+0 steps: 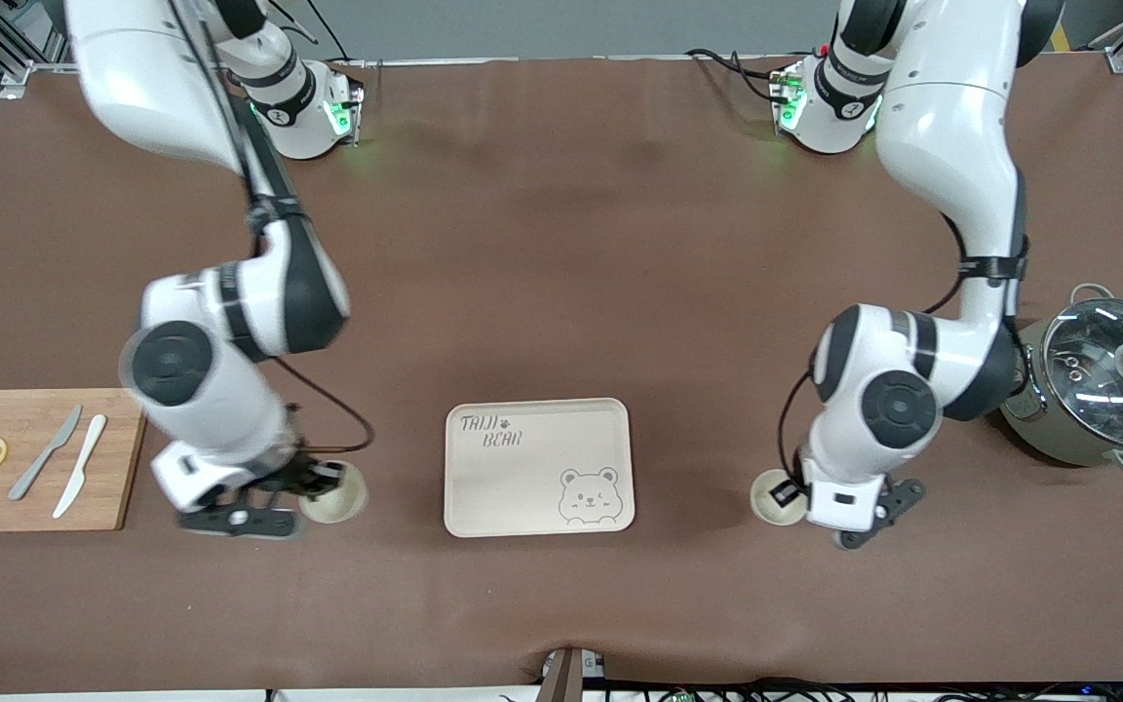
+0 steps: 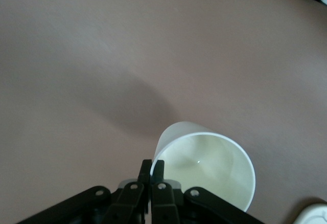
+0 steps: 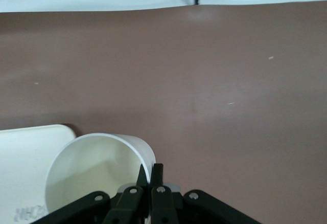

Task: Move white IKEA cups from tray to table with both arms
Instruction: 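Lift the cups and carry them apart, away from the tray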

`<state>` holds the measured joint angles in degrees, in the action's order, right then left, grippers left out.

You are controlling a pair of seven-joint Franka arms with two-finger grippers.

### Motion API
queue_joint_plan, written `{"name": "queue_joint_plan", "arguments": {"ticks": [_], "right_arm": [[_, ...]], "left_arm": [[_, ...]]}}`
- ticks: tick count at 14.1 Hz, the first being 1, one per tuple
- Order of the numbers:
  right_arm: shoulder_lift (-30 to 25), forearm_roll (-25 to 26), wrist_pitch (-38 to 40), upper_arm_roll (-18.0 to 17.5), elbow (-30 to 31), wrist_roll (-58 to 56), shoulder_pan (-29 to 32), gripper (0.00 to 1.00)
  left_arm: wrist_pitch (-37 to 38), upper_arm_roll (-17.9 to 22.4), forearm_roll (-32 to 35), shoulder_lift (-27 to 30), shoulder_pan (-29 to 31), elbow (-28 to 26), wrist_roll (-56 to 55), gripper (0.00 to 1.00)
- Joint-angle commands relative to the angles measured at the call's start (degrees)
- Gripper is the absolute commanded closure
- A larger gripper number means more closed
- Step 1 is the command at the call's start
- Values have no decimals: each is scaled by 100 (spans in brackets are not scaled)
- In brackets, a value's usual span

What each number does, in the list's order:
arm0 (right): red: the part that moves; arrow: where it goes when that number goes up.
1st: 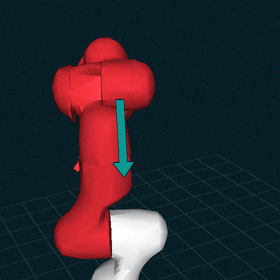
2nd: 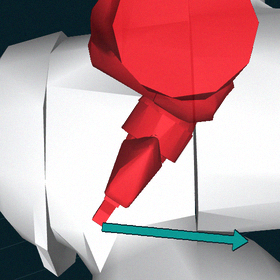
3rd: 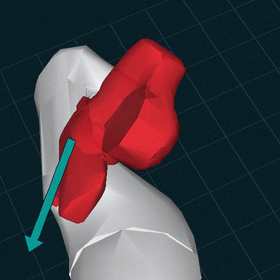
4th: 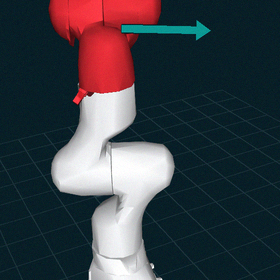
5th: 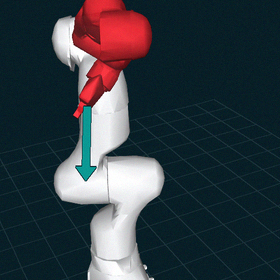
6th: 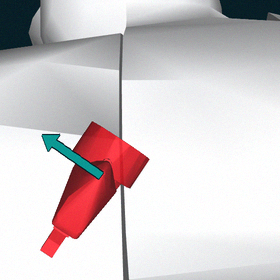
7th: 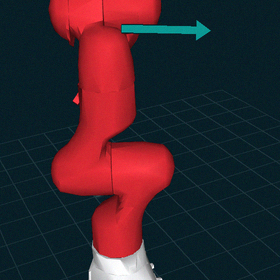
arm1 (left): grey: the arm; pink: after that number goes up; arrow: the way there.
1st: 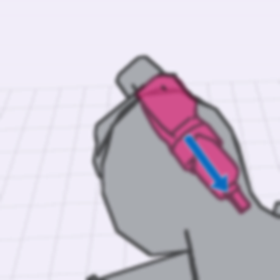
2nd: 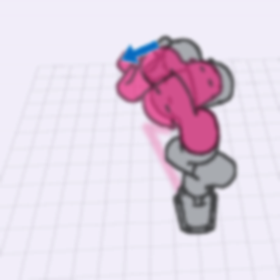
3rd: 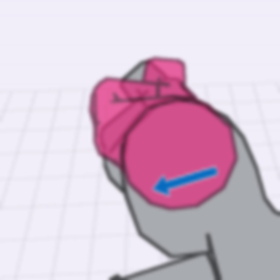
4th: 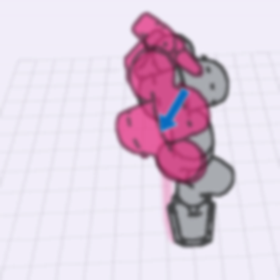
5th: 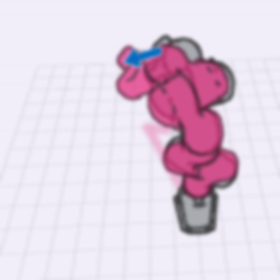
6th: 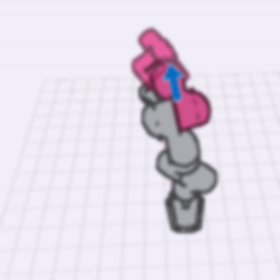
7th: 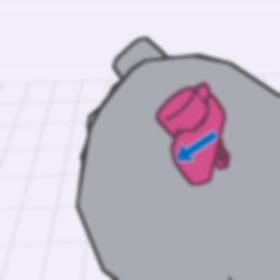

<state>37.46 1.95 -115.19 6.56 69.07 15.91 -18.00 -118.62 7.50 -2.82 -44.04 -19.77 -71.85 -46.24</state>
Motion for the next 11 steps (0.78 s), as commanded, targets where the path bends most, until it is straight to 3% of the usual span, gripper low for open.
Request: {"name": "queue_joint_plan", "arguments": {"ticks": [1,7,11], "right_arm": [[-353,-368,-56,-138,527,-1147,550,100],[-353,-1555,-249,-129,949,-3389,1579,100],[-318,-1865,-1187,-129,1625,-4280,1826,100]], "left_arm": [[111,-73,-367,203,358,-153,701,100],[111,-91,-604,124,1035,-162,1826,100],[76,-91,-1158,-34,1449,-154,2636,100]]}}
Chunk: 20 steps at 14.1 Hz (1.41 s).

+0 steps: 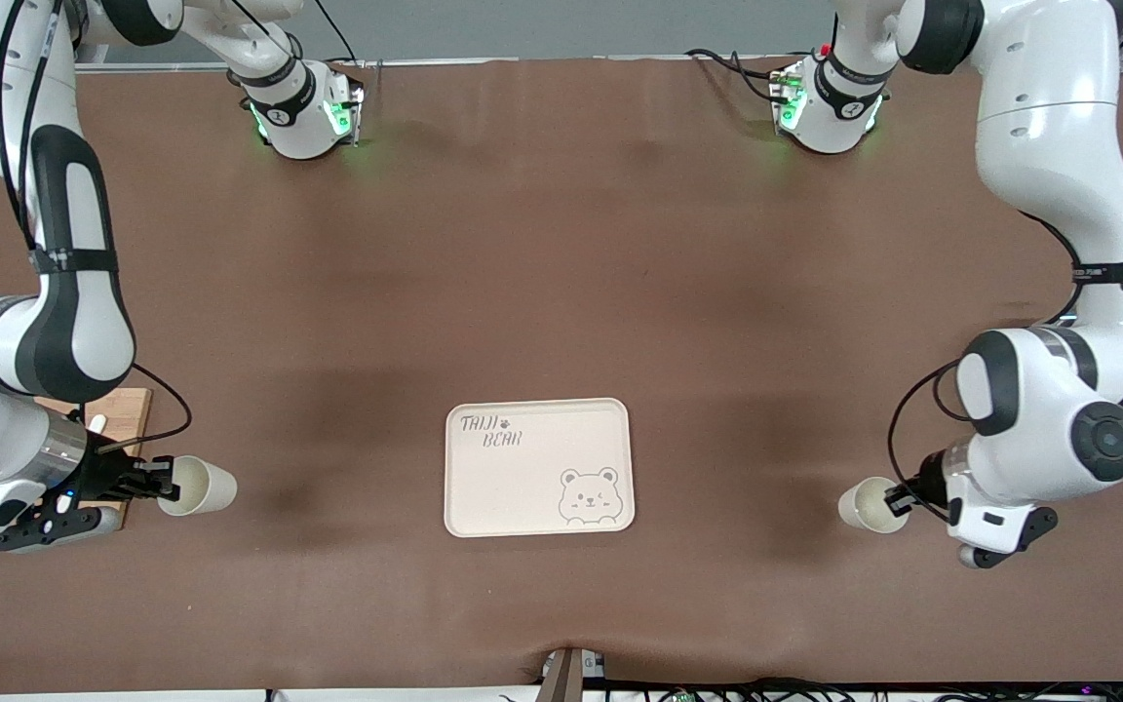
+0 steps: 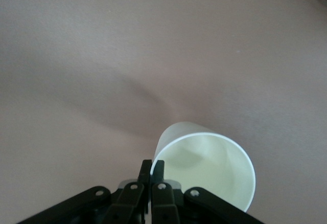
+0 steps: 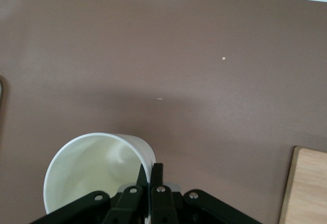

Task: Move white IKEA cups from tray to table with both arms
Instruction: 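Lower both cups onto the table and open both grippers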

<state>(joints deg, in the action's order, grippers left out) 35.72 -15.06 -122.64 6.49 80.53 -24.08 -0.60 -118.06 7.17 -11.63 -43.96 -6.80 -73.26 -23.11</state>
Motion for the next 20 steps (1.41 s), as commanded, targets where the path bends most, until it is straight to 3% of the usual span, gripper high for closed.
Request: {"name": "queue_joint_plan", "arguments": {"ticks": [1,4,16,20], "right_arm": [[-127,-164,-689,-121,620,-290,87,100],[-83,-164,-1314,-121,982,-308,43,100],[453,-173,-2439,-182,1202,-299,-54,100],[568,-173,-2650,-270,1211,-299,-45,100]], "left_arm": [[3,-58,-409,-112,187,-13,447,100],[-32,-49,-411,-244,223,-22,641,100],[-111,-41,-191,-438,188,-39,940,97],[-111,-49,-200,-429,196,-74,1125,43]]}}
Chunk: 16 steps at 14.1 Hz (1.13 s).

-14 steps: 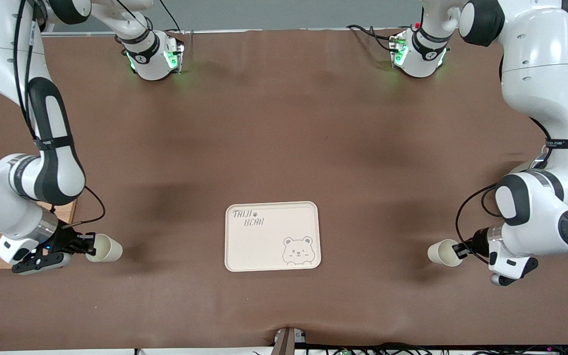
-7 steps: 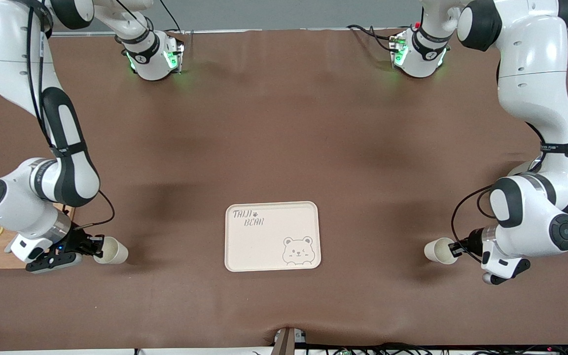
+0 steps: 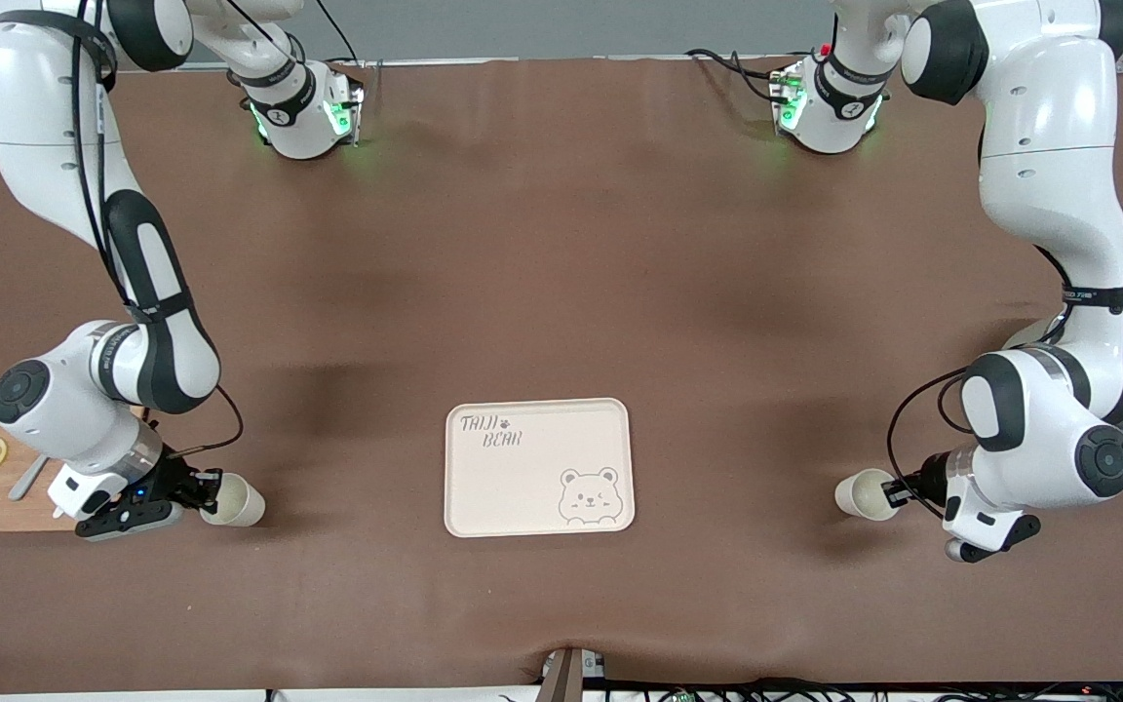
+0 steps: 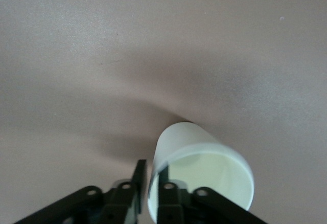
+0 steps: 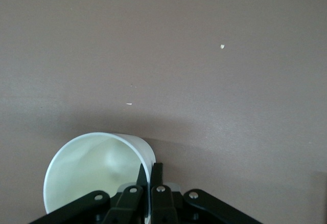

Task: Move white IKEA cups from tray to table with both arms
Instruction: 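Lower both cups onto the table and open both grippers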

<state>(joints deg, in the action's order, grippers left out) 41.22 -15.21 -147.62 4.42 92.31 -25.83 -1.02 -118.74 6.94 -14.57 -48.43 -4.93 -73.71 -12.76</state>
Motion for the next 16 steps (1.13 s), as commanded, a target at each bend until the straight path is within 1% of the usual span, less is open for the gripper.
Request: {"name": "queue_joint_plan", "arguments": {"ticks": [1,3,4,5,6,8,9,12,14,16], "right_arm": [[35,-157,-170,-64,33,-124,5,100],[35,-157,-161,-64,33,-98,-4,100],[26,-157,-109,-64,6,-72,5,78],[17,-157,-83,-64,-11,-63,23,7],[17,-157,-82,-73,-20,-63,49,0],[-18,-157,48,-64,-99,-28,49,0],[-44,-157,415,-64,-273,59,49,0],[-175,-105,2030,-3,-1020,682,49,0],[-342,-70,3173,137,-1494,1183,-3,0],[-719,-52,4018,164,-1628,1535,-30,0]], "left_arm": [[-44,-26,95,17,10,-29,90,27],[-44,-26,95,26,1,-29,90,21],[-44,-26,95,44,1,-29,90,7],[-44,-26,95,79,10,-20,81,0],[-44,-26,95,122,10,-12,81,0],[-44,-26,104,202,27,6,81,0],[-44,-26,104,350,36,-3,90,0],[35,-26,112,754,36,-20,107,0],[61,-26,200,992,36,-47,431,0],[324,-26,349,1247,45,-126,494,0]]}}
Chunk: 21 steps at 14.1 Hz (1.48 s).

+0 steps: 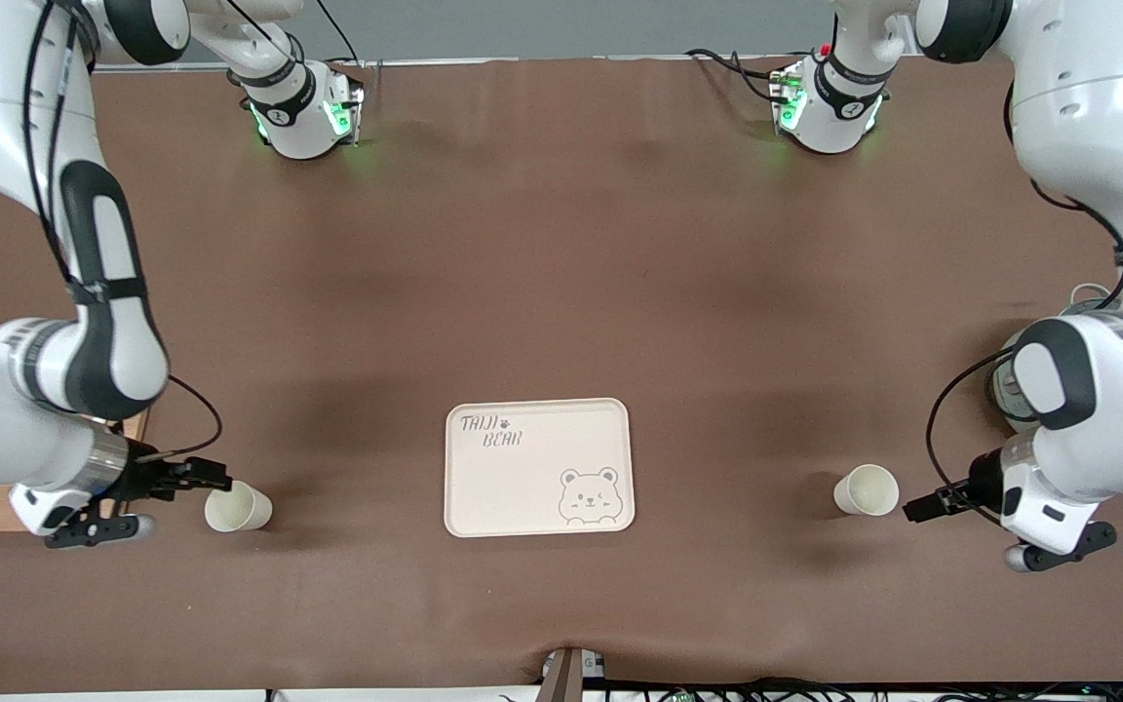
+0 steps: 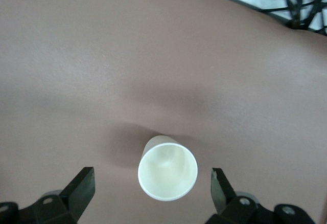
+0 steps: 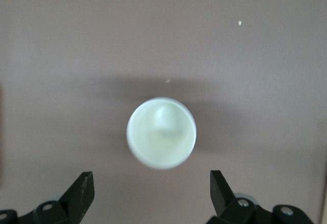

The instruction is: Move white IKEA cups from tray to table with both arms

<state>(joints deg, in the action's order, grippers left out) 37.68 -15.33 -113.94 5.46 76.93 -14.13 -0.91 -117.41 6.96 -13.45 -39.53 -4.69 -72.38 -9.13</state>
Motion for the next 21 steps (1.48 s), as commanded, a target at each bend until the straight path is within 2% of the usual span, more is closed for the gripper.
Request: {"name": "queue_joint_plan", "arguments": {"ticks": [1,4,7,8,10,13,15,21], "right_arm": [[-619,20,984,60,-100,541,-49,0],[-1488,485,1715,16,-91,1366,-312,0],[-2385,1310,2497,-2,-38,2324,-917,0],[-2675,1443,2760,-2,-29,2396,-1041,0],[-3220,1453,3131,-10,136,2397,-1060,0],[-4266,1462,3019,42,1110,2336,-903,0],[-4567,1462,2816,42,1490,2266,-613,0],[-4726,1471,2605,34,1623,2133,-498,0]], "left_arm": [[322,-37,386,488,12,-259,148,0],[875,-37,510,866,-5,-250,200,0],[1394,-28,589,1314,-67,-242,315,0],[1561,-37,676,1472,-67,-242,350,0],[1782,-37,747,1736,-76,-242,403,0],[2063,-28,747,2097,-58,-198,403,0],[2239,-28,756,2221,-32,-180,403,0],[2477,-19,730,2607,21,-101,429,0]]}}
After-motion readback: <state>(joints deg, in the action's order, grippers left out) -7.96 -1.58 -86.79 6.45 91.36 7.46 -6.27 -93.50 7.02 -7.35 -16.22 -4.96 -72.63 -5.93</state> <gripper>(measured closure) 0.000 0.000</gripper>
